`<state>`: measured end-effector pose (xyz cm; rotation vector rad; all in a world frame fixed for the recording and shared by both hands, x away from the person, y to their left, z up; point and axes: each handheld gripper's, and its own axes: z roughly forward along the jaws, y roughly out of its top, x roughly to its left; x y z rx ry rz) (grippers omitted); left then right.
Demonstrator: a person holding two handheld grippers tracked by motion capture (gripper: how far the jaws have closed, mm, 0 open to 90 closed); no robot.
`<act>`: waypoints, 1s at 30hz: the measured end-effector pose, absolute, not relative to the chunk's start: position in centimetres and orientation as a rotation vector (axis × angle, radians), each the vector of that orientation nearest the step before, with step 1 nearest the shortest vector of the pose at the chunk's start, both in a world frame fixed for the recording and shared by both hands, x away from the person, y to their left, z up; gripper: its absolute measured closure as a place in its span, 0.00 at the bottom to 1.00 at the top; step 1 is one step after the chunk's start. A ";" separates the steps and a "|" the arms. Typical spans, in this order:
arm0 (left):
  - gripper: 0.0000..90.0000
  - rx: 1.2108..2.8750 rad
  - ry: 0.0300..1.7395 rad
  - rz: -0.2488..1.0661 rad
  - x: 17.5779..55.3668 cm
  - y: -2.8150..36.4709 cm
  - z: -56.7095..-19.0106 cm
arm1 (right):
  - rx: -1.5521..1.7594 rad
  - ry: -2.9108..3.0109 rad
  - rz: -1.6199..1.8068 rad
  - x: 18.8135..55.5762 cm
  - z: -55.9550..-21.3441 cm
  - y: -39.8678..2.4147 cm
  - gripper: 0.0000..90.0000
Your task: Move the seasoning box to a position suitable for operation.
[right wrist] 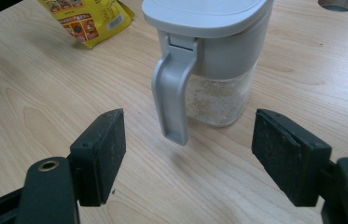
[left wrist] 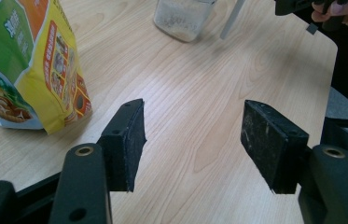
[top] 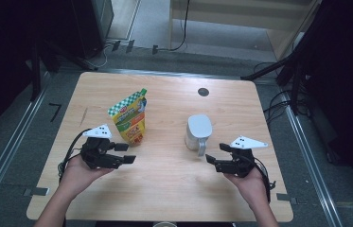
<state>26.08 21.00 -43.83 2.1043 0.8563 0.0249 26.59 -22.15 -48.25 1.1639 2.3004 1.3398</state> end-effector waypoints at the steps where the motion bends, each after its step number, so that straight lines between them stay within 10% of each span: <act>1: 0.44 2.103 0.851 0.023 26.1 21.0 -43.8 | 1.168 2.297 1.339 26.6 -48.2 -22.2 0.31; 30: 0.40 2.137 0.798 0.023 25.5 20.1 -43.7 | 1.203 2.320 1.339 26.5 -48.2 -21.6 0.37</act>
